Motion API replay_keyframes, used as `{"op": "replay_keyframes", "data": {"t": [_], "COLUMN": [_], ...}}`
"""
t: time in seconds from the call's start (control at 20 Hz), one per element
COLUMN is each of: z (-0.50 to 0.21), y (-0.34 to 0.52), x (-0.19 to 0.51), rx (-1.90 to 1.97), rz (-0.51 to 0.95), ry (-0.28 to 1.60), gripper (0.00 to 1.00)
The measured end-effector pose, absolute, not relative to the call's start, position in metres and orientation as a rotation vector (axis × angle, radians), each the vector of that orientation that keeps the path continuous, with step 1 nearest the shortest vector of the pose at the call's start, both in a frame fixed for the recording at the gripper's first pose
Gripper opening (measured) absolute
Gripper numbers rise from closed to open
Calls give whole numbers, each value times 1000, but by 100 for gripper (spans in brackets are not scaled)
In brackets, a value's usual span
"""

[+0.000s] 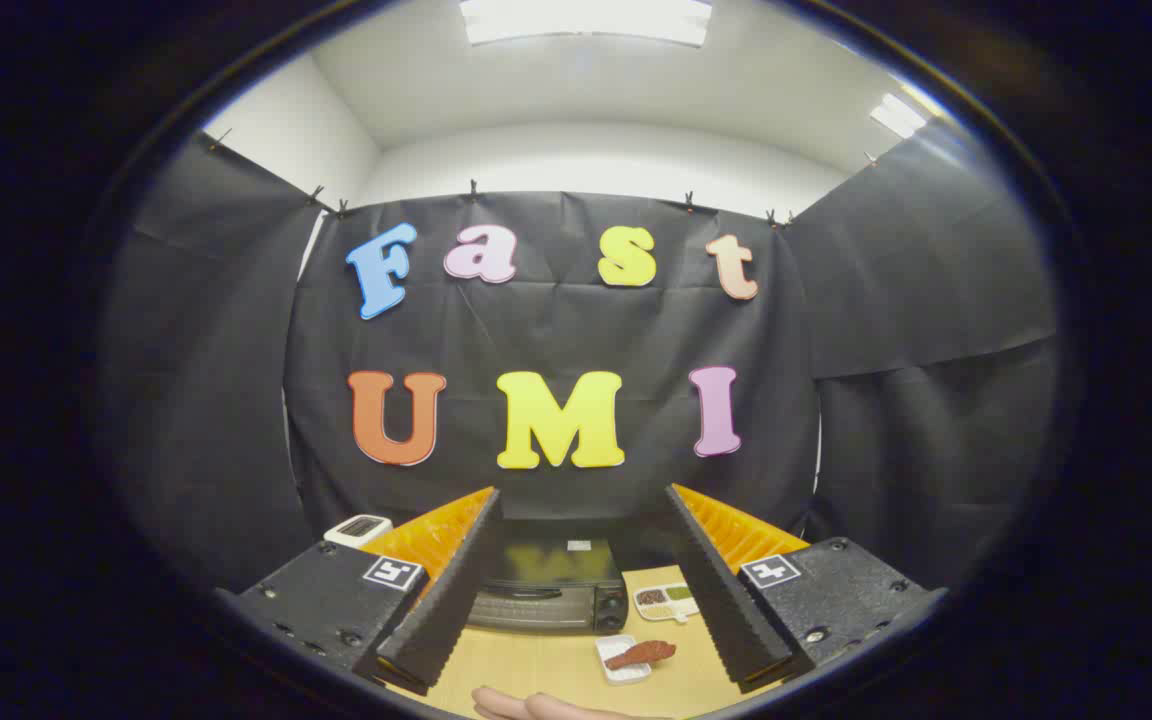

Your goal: Open the toaster oven, put the food inside, and close the toaster oven door.

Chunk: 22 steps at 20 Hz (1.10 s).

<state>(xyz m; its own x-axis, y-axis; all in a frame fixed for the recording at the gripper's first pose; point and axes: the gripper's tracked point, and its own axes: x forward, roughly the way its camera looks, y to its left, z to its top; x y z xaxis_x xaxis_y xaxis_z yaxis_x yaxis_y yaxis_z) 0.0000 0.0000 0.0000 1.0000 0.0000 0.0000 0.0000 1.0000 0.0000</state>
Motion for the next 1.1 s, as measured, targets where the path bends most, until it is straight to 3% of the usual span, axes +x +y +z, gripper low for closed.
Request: {"op": "replay_keyframes", "data": {"t": [1.1], "z": [-53], "y": [36], "x": [59], "rx": [-38], "rz": [31], "ry": [31], "gripper": [100]}}
